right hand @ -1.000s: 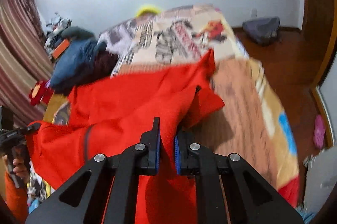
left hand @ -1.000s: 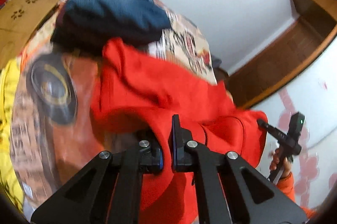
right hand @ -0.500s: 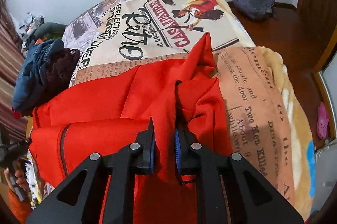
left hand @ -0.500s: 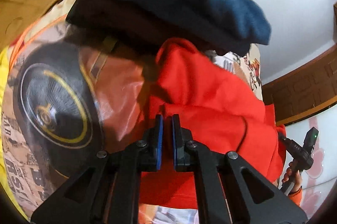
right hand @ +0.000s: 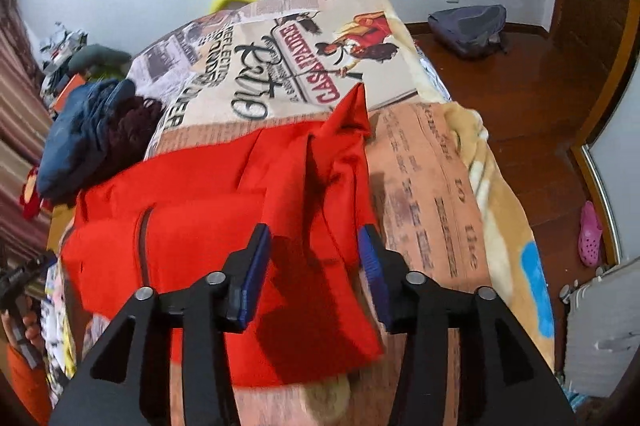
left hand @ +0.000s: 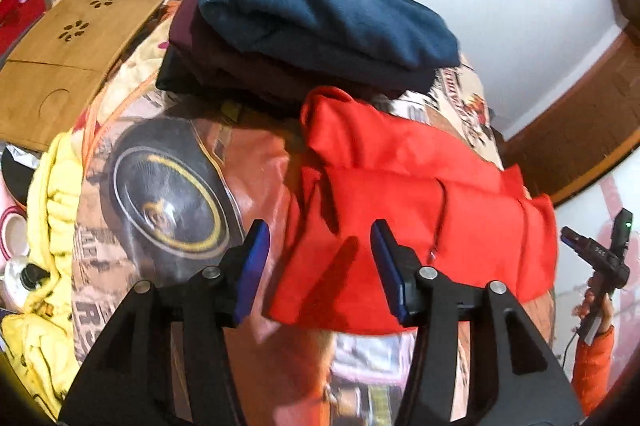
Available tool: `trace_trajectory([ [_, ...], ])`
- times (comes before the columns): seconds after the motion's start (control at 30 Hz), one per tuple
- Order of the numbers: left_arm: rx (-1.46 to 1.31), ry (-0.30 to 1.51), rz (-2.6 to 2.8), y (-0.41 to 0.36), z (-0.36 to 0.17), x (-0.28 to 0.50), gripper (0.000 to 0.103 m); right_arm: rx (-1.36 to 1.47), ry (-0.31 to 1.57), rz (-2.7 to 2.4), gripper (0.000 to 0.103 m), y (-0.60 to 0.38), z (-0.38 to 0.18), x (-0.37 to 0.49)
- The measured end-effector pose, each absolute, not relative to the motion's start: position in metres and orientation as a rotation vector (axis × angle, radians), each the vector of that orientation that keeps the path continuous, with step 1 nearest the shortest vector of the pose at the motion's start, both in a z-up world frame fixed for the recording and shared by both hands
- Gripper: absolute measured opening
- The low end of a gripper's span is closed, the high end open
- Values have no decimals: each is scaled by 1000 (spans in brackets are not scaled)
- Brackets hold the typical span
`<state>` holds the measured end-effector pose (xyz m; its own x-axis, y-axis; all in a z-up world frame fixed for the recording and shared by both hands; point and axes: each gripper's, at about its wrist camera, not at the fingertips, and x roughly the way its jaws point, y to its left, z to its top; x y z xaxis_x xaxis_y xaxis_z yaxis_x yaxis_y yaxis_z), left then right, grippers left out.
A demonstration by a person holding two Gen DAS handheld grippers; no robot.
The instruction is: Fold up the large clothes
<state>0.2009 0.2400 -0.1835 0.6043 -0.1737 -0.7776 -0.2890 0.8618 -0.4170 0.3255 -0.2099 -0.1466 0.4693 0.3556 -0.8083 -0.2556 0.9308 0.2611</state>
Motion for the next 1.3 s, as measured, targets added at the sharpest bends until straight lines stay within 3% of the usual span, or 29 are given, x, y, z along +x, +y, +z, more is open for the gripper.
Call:
trace_trajectory([
  [0.07, -555, 918, 61, 236, -185, 194, 55, 111, 1034, 403, 65, -211, -151, 321],
  [0.17, -585, 917, 55, 233, -194, 187, 61, 113, 1065, 413, 65, -211, -163, 311],
  [0.5, -657, 1029, -30, 219, -244, 202, 61, 182, 1136, 420, 68, -209, -190, 308],
  [0.57, -655, 1018, -60, 214, -242, 202, 57, 207, 1148, 437, 68, -211, -190, 311],
  [0.6, -635, 1021, -66, 210, -240, 201, 49, 211, 1150, 441, 67, -212, -191, 310],
  [0.7, -515, 1049, -23, 199, -234, 199, 26, 202, 1141, 442, 61, -213, -190, 308],
  [0.8, -427, 1033, -18, 189, -225, 193, 11, 159, 1135, 456, 44, -207, -190, 306],
  [0.87, -392, 1022, -23, 182, -215, 191, 9, 141, 1140, 484, 23, -200, -190, 305],
  [0.93, -381, 1026, -21, 177, -206, 190, 8, 178, 1164, 543, 15, -195, -189, 307],
  [1.3, -478, 844, -170, 180, -128, 233, 8, 207, 1024, 672, 12, -158, -126, 338],
])
